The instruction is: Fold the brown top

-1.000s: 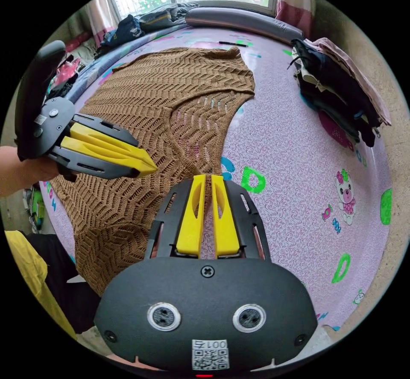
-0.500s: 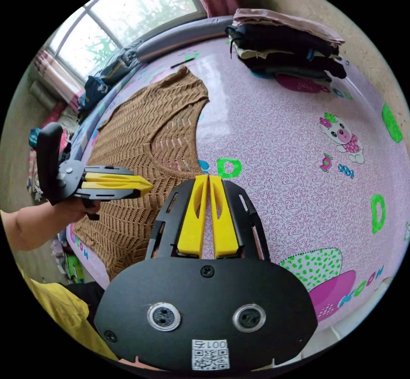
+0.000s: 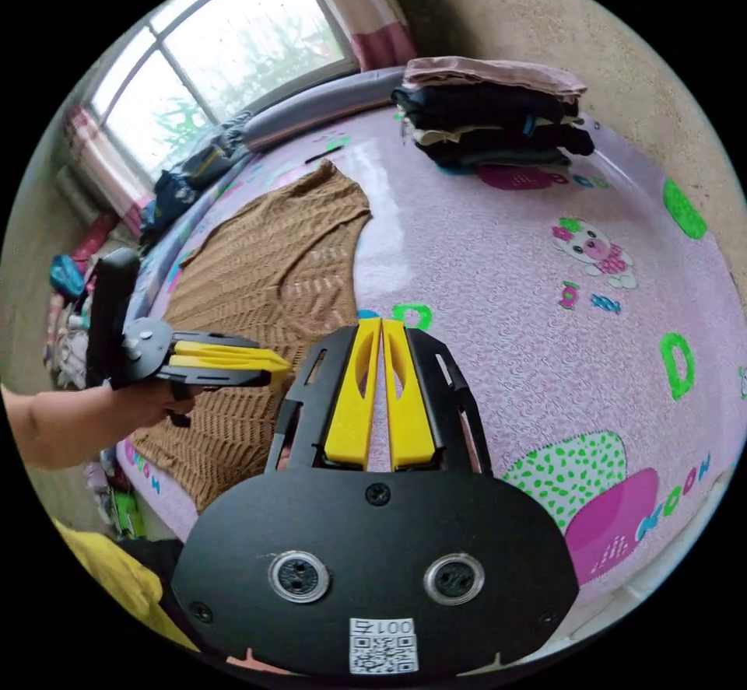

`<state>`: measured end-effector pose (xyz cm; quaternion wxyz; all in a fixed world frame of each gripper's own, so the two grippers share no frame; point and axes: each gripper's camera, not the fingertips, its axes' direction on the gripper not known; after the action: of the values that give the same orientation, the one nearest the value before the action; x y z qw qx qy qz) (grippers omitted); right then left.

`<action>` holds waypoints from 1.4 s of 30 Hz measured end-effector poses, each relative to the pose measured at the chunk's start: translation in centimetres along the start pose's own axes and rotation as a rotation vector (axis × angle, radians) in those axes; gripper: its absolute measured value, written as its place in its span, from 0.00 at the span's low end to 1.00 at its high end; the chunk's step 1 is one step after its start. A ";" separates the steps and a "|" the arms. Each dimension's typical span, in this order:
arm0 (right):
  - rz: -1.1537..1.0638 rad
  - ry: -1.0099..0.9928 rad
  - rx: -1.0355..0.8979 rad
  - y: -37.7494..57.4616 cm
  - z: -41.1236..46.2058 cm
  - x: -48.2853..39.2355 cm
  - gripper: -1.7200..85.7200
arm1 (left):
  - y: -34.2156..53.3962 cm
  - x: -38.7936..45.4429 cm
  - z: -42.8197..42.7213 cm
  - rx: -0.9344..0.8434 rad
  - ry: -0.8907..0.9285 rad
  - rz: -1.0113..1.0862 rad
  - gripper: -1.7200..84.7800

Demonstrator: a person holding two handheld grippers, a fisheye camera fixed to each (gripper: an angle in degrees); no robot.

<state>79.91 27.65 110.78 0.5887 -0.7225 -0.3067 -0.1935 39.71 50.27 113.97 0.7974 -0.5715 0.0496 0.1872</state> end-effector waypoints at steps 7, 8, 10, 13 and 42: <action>-0.088 -0.030 -0.193 -1.2 3.6 -0.1 0.02 | 1.7 -0.5 1.4 -0.035 -0.008 -0.007 0.01; -0.082 -0.009 -0.209 -1.3 3.9 0.1 0.02 | 1.9 -0.7 1.6 -0.035 -0.010 -0.008 0.01; -0.050 0.062 -0.234 -1.5 4.5 1.1 0.02 | 2.2 -1.0 1.8 -0.032 -0.005 -0.015 0.01; -0.025 -0.004 -0.158 -1.4 3.3 1.7 0.02 | 2.9 -1.3 1.9 -0.037 -0.011 -0.017 0.01; 0.008 -0.680 -0.472 1.6 7.7 12.0 0.11 | 31.1 -7.6 3.7 0.056 0.476 -0.739 0.03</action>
<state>89.26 37.55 115.50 0.2727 -0.8617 -0.4279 -0.0065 21.14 60.43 89.71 0.7923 -0.5563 0.0293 -0.2488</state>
